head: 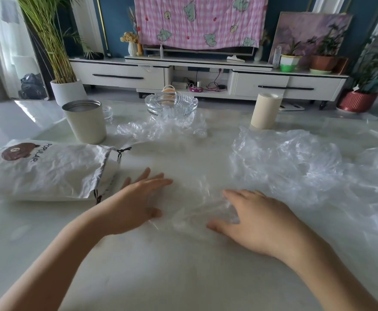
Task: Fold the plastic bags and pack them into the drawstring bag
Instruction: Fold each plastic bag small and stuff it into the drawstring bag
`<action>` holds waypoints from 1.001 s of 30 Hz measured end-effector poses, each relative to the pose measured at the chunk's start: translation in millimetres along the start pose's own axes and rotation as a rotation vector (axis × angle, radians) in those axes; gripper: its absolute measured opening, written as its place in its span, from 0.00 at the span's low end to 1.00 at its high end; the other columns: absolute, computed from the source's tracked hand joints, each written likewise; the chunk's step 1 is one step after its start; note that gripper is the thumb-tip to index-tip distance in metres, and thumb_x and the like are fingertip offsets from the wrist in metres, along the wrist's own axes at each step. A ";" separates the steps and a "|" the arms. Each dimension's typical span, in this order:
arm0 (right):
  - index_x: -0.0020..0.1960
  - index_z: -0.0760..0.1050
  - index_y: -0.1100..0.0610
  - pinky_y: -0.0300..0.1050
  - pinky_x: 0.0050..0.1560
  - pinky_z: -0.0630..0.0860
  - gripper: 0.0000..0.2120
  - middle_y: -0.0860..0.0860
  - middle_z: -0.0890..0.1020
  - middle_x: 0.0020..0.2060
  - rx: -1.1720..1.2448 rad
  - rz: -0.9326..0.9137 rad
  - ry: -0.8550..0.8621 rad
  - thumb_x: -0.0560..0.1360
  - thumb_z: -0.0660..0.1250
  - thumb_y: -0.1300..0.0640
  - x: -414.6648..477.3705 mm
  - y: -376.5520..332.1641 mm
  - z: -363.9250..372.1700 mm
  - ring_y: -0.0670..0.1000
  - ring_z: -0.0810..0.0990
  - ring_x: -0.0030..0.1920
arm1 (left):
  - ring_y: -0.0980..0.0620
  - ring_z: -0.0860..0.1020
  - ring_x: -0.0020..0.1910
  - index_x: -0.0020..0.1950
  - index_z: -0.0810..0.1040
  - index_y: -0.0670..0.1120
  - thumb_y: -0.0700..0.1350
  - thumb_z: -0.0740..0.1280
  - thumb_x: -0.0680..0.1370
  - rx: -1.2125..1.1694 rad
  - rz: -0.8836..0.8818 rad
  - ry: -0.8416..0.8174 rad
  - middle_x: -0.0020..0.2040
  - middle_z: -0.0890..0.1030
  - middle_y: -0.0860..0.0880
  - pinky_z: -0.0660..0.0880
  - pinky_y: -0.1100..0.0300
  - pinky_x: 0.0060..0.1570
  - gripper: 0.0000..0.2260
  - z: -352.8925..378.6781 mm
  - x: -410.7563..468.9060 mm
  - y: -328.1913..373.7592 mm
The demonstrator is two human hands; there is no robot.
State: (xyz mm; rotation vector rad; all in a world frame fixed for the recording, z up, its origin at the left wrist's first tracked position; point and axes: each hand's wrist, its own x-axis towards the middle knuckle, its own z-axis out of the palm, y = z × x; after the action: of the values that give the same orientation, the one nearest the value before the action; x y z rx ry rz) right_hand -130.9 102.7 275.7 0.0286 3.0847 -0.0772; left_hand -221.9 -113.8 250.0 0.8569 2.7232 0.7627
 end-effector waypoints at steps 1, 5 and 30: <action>0.67 0.64 0.51 0.45 0.58 0.68 0.27 0.49 0.74 0.62 -0.005 0.025 0.108 0.76 0.55 0.36 -2.3 0.4 -3.7 0.51 0.71 0.63 | 0.66 0.46 0.71 0.69 0.65 0.57 0.31 0.63 0.74 -0.041 0.028 0.129 0.73 0.57 0.60 0.42 0.61 0.73 0.30 -0.9 -0.4 4.5; 0.54 0.77 0.58 0.44 0.48 0.73 0.08 0.53 0.81 0.48 0.261 -0.087 0.587 0.76 0.63 0.64 17.3 -1.8 11.4 0.55 0.79 0.50 | 0.50 0.71 0.66 0.63 0.76 0.51 0.28 0.59 0.72 -0.151 0.021 0.541 0.69 0.72 0.52 0.63 0.70 0.60 0.26 15.3 -7.6 42.4; 0.57 0.74 0.42 0.26 0.58 0.68 0.28 0.36 0.77 0.55 0.807 -0.192 -0.331 0.59 0.78 0.48 10.0 47.2 -8.2 0.31 0.72 0.57 | 0.61 0.73 0.40 0.42 0.73 0.54 0.55 0.58 0.75 -0.050 0.407 0.248 0.39 0.75 0.59 0.69 0.69 0.40 0.07 44.6 -8.5 36.5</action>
State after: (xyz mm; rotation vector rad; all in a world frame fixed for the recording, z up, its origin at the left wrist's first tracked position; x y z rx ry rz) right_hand -140.4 150.4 281.0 -0.2187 2.5105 -1.1776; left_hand -183.1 -74.5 231.4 1.4160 2.7516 1.0716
